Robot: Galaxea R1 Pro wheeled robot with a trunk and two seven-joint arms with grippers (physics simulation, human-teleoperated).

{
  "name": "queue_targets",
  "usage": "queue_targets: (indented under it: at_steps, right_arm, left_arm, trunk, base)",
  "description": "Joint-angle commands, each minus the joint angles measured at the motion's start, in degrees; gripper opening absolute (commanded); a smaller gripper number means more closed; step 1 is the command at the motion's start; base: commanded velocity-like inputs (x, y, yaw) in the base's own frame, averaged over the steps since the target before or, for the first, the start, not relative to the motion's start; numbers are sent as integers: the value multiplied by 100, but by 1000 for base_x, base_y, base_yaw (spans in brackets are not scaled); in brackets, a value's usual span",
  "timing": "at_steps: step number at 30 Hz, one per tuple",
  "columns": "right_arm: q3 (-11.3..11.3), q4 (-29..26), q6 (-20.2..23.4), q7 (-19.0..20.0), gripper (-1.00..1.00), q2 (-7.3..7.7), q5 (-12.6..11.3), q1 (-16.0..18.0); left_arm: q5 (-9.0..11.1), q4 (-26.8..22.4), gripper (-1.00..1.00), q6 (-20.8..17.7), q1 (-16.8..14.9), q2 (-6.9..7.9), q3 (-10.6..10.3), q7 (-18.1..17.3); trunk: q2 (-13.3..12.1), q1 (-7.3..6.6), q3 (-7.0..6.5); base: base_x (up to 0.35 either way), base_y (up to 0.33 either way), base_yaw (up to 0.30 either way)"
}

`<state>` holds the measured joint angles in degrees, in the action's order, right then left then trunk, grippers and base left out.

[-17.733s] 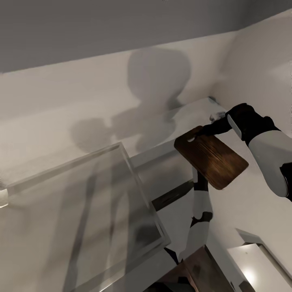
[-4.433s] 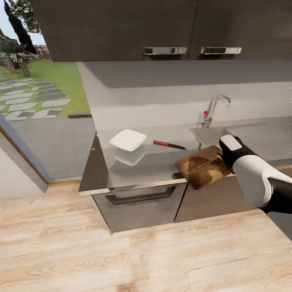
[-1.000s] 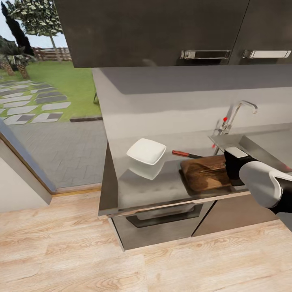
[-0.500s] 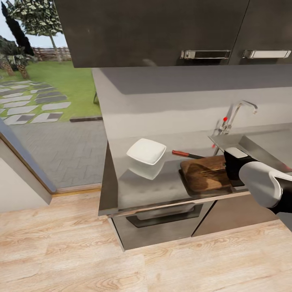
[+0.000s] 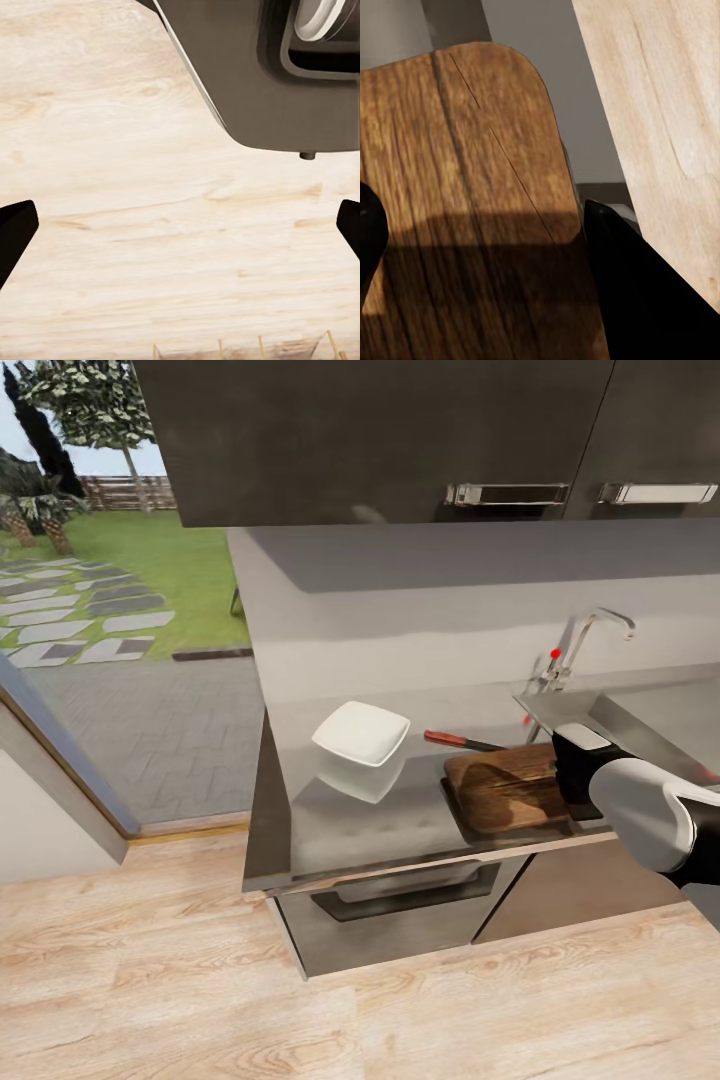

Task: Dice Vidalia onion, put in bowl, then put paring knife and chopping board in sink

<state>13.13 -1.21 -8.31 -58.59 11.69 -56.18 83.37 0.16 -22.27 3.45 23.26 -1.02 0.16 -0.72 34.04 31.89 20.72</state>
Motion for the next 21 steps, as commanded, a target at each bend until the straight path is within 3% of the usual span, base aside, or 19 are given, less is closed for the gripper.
queue_targets:
  at_steps: [1,21]
  right_arm:
    - [43,-2,-71,-3,-100,0,2,4]
    - [40,-2,-74,-12,-100,0,2,4]
  left_arm:
    - [2,-9,100,7,3,-3,2,-7]
    - [2,-6,100,7,3,-12,2,-7]
  trunk:
    - [7,2,7]
    - [7,2,7]
  base:
    - [0,0,0]
    - [29,0,0]
